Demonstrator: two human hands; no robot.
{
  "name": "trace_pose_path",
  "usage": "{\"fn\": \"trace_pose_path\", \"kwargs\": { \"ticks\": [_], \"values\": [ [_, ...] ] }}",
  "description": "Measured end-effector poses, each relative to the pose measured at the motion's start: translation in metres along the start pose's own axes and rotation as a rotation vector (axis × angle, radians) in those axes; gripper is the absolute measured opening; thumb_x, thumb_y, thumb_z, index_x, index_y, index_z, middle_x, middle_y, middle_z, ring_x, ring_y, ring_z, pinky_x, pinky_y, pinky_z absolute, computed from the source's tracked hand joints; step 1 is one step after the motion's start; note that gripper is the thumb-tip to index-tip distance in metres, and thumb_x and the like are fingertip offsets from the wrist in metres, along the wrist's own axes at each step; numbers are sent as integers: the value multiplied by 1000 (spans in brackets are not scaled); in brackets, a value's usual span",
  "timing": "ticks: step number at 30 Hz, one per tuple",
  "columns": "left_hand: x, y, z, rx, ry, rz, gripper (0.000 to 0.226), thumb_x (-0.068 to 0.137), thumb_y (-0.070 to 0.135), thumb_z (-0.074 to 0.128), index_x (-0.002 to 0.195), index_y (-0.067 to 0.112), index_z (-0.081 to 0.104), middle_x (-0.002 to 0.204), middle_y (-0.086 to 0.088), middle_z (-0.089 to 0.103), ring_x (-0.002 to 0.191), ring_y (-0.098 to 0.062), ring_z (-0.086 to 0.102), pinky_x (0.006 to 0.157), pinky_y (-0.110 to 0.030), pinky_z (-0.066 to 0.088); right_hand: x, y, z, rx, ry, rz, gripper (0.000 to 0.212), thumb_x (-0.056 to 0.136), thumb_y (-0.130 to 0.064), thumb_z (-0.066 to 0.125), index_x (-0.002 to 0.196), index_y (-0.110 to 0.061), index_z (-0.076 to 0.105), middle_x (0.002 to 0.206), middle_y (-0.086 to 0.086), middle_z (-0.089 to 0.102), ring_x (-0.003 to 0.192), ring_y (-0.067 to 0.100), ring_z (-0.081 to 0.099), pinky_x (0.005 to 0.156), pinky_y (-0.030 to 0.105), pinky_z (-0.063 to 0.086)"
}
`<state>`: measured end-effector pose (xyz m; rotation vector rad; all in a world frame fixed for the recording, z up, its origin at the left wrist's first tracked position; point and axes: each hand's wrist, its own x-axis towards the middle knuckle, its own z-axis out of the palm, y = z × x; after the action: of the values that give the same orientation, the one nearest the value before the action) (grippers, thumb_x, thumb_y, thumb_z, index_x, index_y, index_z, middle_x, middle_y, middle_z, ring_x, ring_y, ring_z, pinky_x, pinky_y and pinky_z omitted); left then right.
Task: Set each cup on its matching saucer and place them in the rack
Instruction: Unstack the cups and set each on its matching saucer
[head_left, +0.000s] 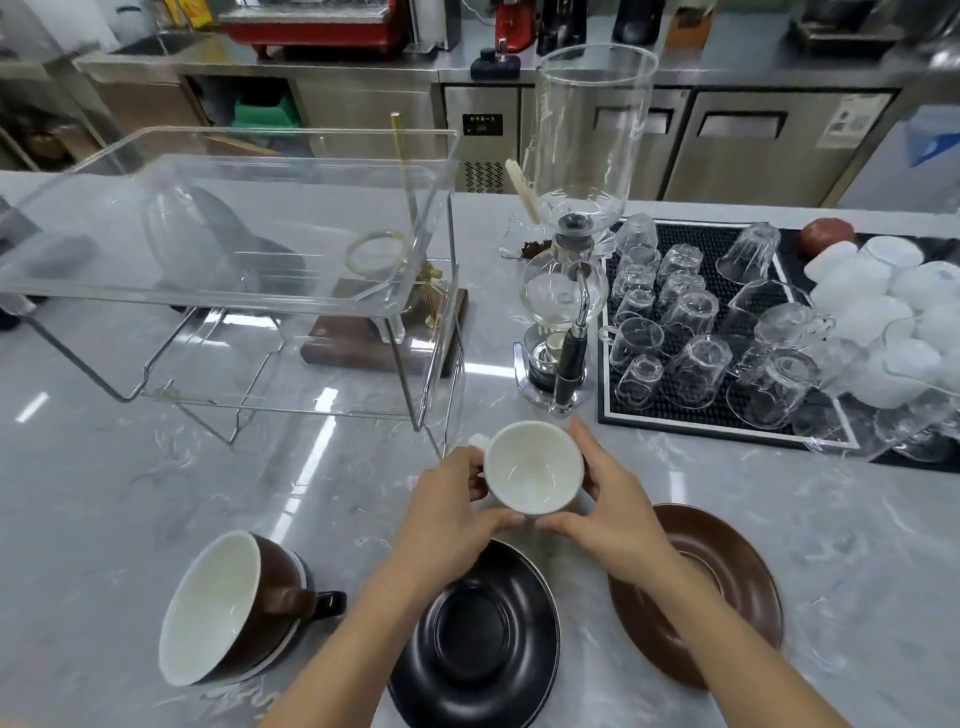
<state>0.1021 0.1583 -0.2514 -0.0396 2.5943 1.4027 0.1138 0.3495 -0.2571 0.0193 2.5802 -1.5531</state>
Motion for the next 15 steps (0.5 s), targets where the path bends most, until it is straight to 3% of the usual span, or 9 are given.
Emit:
{"fn": "trace_pose_path", "kwargs": {
  "ticks": [7, 11, 15],
  "values": [
    [1, 1, 2, 36, -12, 4, 63, 61, 17, 93, 111, 24, 56, 101, 9, 66, 101, -12, 68, 94, -31, 56, 3, 4, 1, 7, -24, 30, 118, 60, -21, 91, 155, -29, 19, 156, -12, 36, 144, 6, 29, 121, 39, 25],
    [-2, -2, -1, 33, -13, 15, 69, 60, 26, 94, 120, 16, 61, 110, 3, 70, 103, -11, 68, 95, -34, 56, -1, 2, -2, -41, -44, -5, 116, 66, -23, 89, 154, -32, 15, 156, -18, 27, 144, 2, 23, 117, 24, 19],
    [-13, -1, -8, 36, 9, 24, 72, 67, 31, 91, 130, 15, 59, 122, 1, 67, 106, -13, 66, 96, -34, 55, -9, -7, -6, -121, -13, -57, 114, 68, -31, 88, 154, -31, 13, 155, -22, 19, 142, -4, 18, 115, 19, 15]
  ]
}}
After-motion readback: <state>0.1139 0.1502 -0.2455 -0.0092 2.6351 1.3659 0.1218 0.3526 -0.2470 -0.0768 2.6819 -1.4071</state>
